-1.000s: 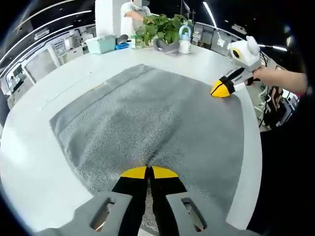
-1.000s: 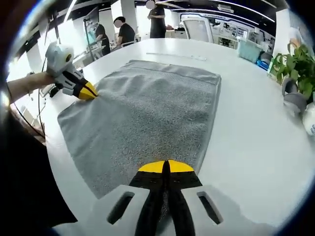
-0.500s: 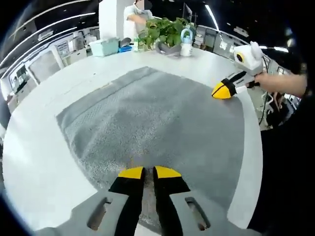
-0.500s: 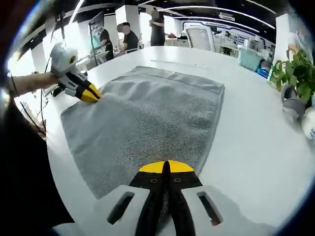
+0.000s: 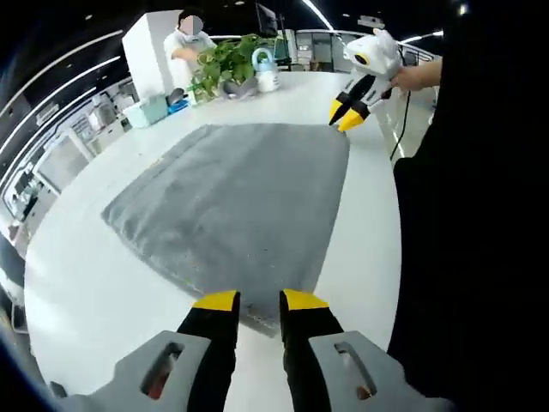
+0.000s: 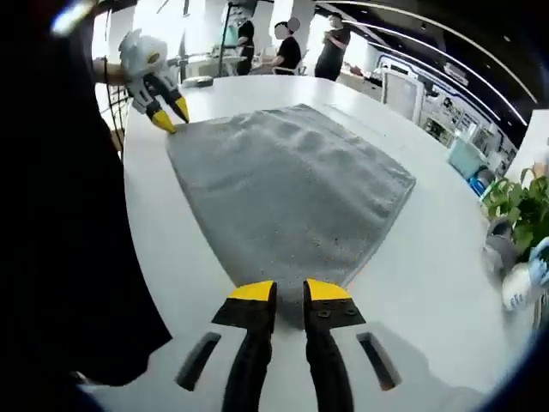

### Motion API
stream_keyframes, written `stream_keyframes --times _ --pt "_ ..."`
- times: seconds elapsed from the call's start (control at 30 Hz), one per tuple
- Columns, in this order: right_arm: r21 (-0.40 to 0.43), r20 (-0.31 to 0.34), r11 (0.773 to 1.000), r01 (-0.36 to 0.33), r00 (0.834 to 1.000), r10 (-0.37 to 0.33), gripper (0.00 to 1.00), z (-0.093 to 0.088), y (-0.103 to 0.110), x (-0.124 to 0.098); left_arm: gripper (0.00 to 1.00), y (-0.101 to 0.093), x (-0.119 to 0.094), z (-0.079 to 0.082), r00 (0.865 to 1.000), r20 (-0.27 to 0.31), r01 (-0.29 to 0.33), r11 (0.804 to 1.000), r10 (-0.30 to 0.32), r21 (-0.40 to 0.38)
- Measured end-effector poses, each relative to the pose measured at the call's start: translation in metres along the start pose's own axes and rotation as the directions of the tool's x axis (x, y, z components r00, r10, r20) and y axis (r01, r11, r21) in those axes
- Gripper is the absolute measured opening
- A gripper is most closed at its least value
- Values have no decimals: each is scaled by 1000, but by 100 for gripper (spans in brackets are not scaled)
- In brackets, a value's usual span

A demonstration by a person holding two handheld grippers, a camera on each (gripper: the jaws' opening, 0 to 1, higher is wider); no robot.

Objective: Fold the towel on the table until its edges align and the towel forms a compact rectangular stack.

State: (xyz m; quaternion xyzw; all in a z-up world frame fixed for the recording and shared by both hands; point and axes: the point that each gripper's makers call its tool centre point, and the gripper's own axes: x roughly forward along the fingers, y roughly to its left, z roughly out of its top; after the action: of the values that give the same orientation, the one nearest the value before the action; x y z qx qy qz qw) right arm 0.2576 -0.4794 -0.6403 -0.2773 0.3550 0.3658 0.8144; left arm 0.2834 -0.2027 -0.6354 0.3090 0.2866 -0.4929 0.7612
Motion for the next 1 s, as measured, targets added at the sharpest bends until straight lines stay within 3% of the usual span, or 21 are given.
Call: stream_keyframes --times 0.07,0.13,0.23,0.3,0.4,0.77,1.0 --pt "-33 -54 999 -14 998 12 13 -9 4 1 19 0 1 -3 1000 -17 -7 999 8 42" --pt "-100 -99 995 -4 995 -6 13 -16 3 4 19 -6 3 -8 998 -54 36 998 -33 48" --pt "-118 -127 993 16 991 -31 10 -21 -1 6 20 -7 3 -8 997 -60 48 997 -45 58" --pt "-101 -115 995 16 993 -28 8 -22 -4 8 19 -9 3 -10 996 -68 54 997 -50 57" --pt "-6 -90 1000 30 995 -30 5 -21 -7 9 17 -14 3 -16 991 -106 89 995 -82 54" --pt "-7 -88 999 36 995 -36 4 -23 -7 9 12 -10 6 -22 987 -144 77 995 -67 69" --pt "115 -37 993 38 999 -34 3 -24 -10 8 5 -7 8 -21 982 -167 91 995 -84 35"
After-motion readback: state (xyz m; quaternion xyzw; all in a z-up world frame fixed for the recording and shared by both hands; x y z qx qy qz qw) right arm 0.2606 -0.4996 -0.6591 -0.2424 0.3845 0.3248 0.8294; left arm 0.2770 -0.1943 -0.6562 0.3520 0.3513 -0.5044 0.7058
